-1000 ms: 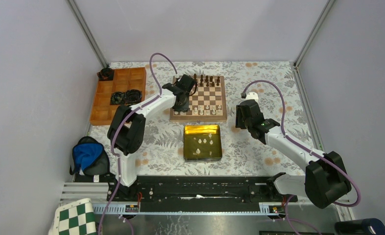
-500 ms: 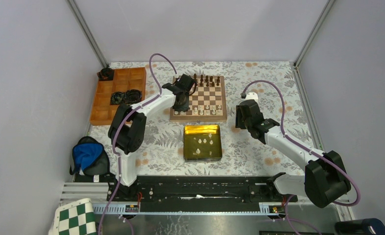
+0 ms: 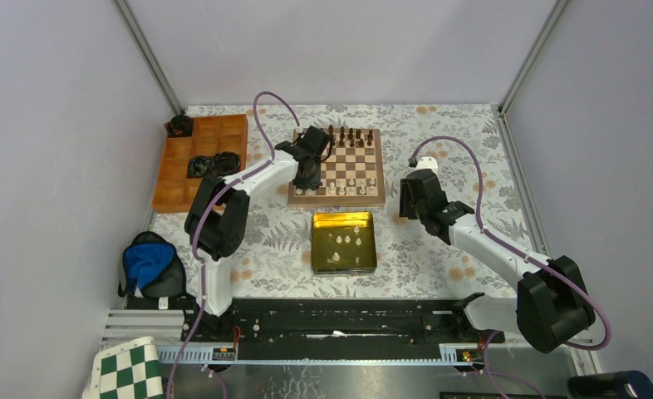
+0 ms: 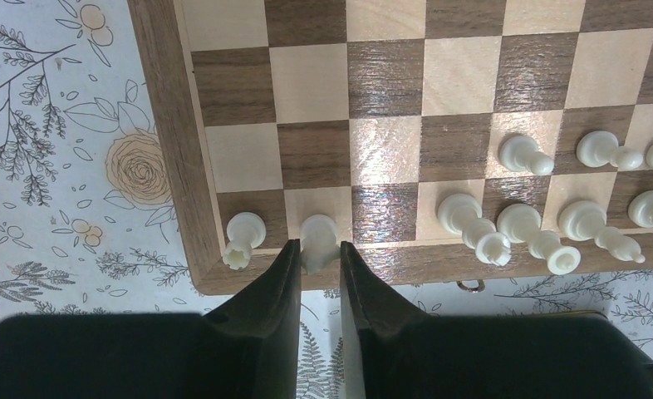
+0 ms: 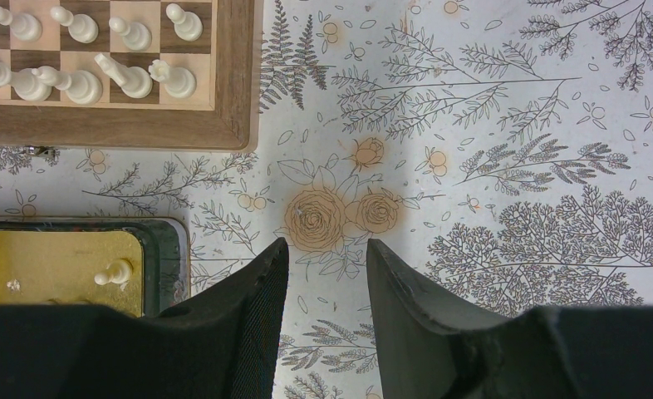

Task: Set up the chess pieces on the board
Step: Place the chess piece on the chessboard.

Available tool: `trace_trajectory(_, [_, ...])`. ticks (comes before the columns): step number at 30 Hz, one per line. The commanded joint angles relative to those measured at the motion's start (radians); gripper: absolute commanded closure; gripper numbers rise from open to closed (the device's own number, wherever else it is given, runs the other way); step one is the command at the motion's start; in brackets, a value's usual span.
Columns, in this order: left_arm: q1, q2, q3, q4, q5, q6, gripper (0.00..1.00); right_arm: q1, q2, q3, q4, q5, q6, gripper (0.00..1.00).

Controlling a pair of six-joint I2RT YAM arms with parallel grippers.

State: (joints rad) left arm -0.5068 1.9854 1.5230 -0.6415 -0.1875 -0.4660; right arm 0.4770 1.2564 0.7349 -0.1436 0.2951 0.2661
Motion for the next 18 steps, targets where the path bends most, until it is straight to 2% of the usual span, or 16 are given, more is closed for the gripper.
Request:
trace_trajectory(1, [0.011, 0.013, 0.005, 0.043, 0.004, -0.013, 0.99, -0.007, -0.016, 0.011, 0.024, 0.008, -0.005, 0.54])
trace_trajectory(18, [0.021, 0.003, -0.016, 0.058, 0.004, -0.008, 0.81, -0.006, -0.013, 0.011, 0.020, 0.004, -0.001, 0.54])
